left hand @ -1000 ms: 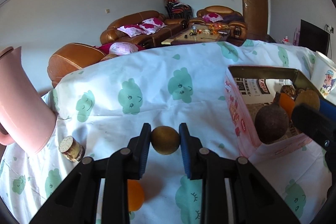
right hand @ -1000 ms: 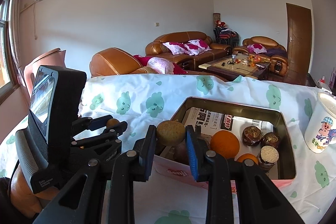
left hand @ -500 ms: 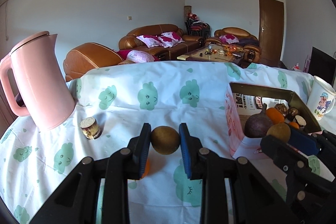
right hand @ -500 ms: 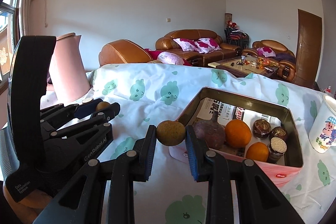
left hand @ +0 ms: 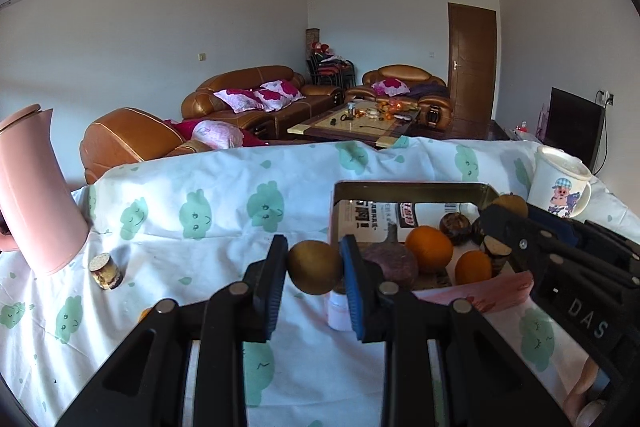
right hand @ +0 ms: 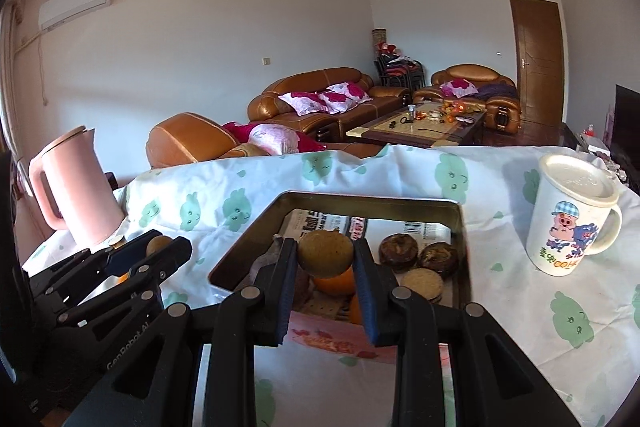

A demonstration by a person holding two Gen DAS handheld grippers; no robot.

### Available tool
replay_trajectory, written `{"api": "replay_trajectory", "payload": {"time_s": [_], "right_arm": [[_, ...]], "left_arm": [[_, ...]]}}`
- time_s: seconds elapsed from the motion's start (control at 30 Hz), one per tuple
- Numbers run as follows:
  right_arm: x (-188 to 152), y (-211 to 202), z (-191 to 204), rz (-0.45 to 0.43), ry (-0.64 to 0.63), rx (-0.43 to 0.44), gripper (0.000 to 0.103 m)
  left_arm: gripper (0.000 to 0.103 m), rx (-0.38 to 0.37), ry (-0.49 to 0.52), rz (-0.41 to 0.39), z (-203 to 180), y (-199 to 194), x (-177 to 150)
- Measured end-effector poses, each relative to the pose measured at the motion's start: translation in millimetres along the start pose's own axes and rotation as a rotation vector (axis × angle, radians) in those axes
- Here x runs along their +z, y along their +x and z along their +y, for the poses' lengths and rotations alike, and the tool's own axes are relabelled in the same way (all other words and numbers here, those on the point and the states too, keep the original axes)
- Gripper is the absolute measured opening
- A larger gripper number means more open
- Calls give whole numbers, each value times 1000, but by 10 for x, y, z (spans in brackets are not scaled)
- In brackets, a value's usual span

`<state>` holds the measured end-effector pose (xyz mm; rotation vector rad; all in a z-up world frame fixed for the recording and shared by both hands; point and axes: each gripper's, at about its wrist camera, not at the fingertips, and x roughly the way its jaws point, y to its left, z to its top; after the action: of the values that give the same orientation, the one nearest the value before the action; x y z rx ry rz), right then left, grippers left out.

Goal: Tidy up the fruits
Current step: 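Carry both small fruits over the pink tin and open both tools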

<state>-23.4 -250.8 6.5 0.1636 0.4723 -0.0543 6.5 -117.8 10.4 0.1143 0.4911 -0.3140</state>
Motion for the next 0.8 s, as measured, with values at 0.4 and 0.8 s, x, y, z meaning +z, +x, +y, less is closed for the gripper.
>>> {"api": "replay_trajectory", "payload": {"time_s": [0.4, 0.8], "right_arm": [[123, 9, -439, -25, 77, -94, 30], [217, 201, -496, -35, 16, -177, 30]], "left_arm": [[29, -45, -4, -4, -318, 217, 161], [29, -68, -29, 28, -457, 541, 304]]}}
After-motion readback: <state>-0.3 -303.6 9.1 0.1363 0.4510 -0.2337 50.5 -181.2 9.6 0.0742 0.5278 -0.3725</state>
